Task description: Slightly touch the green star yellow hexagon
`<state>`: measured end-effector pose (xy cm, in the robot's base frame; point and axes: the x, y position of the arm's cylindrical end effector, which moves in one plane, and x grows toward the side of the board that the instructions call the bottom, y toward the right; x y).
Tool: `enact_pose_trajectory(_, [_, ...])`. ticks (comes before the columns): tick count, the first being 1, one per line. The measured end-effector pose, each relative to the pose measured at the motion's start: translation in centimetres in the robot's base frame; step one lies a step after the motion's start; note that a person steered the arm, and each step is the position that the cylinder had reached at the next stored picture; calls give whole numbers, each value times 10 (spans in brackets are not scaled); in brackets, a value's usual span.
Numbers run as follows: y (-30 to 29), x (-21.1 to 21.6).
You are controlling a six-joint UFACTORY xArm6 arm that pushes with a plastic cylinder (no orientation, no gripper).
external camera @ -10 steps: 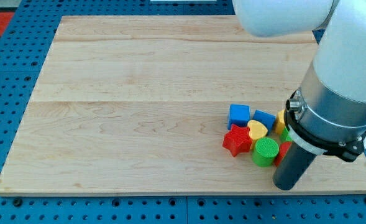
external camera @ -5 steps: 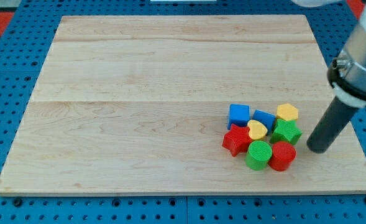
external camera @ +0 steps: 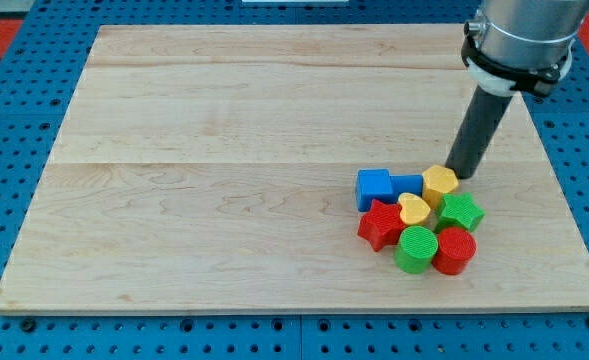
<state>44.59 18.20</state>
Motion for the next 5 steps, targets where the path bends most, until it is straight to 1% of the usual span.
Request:
enact_pose_trajectory(1, [-33, -31])
enact_pose_trajectory(2, [-67, -29])
enact_pose_trajectory(3, [-144, 14])
enact_pose_trajectory(4, [-176, 76])
enact_pose_trajectory(5, [-149, 130])
